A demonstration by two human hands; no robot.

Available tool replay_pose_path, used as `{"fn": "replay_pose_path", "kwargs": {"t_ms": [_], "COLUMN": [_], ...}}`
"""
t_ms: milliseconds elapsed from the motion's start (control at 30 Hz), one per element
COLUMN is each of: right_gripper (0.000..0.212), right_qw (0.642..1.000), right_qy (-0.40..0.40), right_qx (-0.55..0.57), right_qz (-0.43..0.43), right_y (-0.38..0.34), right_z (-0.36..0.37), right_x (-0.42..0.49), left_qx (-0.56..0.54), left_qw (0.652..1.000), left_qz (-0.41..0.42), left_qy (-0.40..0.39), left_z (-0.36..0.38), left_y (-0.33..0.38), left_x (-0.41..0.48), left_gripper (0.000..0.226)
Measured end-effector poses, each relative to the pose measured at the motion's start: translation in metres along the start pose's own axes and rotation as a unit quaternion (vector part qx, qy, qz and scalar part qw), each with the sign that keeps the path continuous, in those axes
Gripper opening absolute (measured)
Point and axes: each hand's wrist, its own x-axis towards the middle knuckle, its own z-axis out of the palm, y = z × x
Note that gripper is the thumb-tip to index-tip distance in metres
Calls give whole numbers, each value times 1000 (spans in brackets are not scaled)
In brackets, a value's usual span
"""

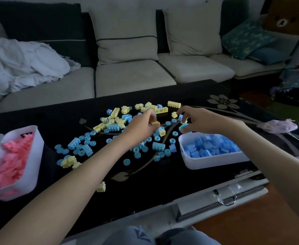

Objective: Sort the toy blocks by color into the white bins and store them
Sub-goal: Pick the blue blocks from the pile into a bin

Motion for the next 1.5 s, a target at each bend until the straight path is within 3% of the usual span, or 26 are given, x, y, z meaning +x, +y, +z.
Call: {"fn": "replay_pose_path", "kwargs": {"t_ms": [133,267,500,633,800,900,1033,1133,1367,1500], "right_gripper": [46,43,27,22,17,15,23,13,3,3], "right_qw": [998,993,974,975,992,995,986,981,989,995], "right_qy": [-37,-86,-117,-144,-82,-76,-134,-153,-104,-46], "right_qx": [-24,-84,-192,-170,-91,-66,-99,-117,-97,-70], "right_qz": [-41,-18,16,-12,-33,-21,-16,-31,-43,-60], "right_y": [-29,-37,-33,-31,-20,-13,-7,-5,-8,-11], "right_z": [22,53,77,78,58,52,60,68,68,55], "right_x": [44,91,142,152,151,148,144,138,126,111], "left_qx": [48,125,129,224,301,298,293,296,244,128], "left_qw": [994,980,984,969,950,950,953,952,967,986], "left_qz": [-95,-131,-112,-94,-78,-78,-71,-71,-76,-111], "left_qy": [-6,-82,-54,-48,-31,-45,-41,-36,16,-4], "left_z": [-24,-37,-50,-35,-17,-10,-7,-7,-13,-19], "left_y": [-52,-97,-116,-119,-118,-117,-122,-121,-113,-99], "left_x": [-7,-8,26,55,78,83,86,84,67,54], "left_gripper": [20,17,28,36,26,21,19,19,21,11]}}
